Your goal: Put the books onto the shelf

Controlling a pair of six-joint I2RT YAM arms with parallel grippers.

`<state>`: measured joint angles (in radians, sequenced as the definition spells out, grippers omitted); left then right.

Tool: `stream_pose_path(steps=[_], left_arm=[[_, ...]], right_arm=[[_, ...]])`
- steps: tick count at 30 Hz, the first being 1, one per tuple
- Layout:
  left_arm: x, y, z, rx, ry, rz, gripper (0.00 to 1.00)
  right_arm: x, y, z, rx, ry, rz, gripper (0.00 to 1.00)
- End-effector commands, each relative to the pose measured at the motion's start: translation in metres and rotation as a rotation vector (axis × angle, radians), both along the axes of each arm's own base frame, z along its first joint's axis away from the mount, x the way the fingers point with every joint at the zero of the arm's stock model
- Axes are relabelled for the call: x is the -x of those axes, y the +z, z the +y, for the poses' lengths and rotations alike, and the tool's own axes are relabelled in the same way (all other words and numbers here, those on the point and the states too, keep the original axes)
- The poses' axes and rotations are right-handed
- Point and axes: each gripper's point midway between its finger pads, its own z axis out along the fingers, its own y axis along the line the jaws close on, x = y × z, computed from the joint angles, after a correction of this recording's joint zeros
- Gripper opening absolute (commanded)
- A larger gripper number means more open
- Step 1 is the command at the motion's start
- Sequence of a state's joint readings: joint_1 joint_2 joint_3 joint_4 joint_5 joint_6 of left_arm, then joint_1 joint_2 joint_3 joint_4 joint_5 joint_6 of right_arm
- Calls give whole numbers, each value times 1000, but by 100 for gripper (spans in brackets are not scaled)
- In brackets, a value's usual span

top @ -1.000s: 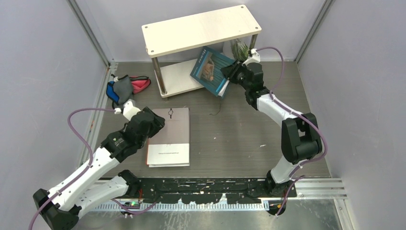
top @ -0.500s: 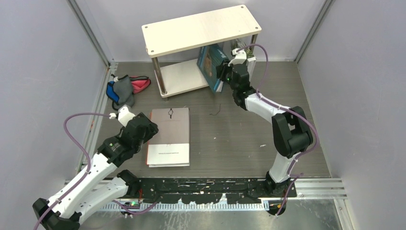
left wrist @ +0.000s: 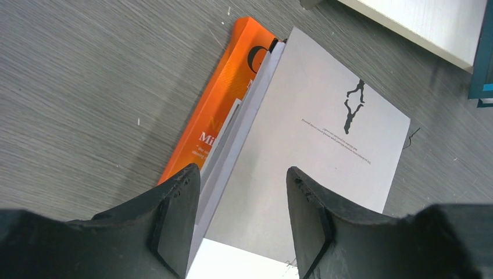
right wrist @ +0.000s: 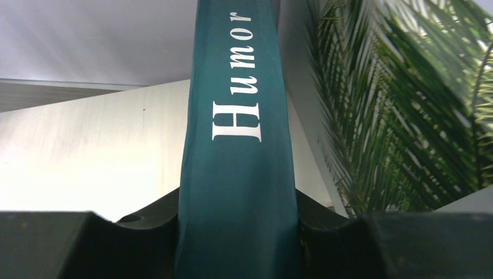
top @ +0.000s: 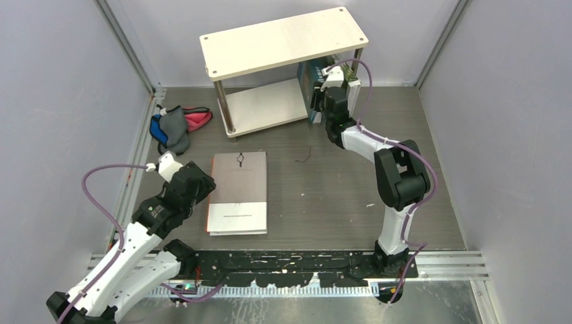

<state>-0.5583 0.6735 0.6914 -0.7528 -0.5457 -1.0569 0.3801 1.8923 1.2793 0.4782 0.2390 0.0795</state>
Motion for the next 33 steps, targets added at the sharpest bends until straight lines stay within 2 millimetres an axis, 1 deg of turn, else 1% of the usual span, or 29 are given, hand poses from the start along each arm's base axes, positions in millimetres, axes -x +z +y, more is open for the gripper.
stream_pose_path(steps=[1, 7, 12, 17, 20, 26, 33], left_arm=[[2, 3, 10, -24, 18, -15, 57], [2, -1, 12, -12, 37, -8, 57], [-1, -3, 10, -3, 41, 2, 57], [-2, -4, 10, 0, 49, 6, 57], [-2, -5, 10, 1, 53, 6, 57], [-2, -6, 10, 9, 53, 10, 57], [-1, -5, 11, 12, 53, 15, 57]], right_arm=[[-12, -17, -30, 82, -79, 53, 44], [-19, -17, -40, 90, -93, 56, 56], [-22, -15, -46, 102, -102, 56, 66], [-20, -7, -50, 99, -110, 46, 69], [-18, -3, -54, 126, -118, 37, 69], [-15, 5, -58, 136, -126, 29, 69], [-6, 15, -61, 103, -143, 26, 69]])
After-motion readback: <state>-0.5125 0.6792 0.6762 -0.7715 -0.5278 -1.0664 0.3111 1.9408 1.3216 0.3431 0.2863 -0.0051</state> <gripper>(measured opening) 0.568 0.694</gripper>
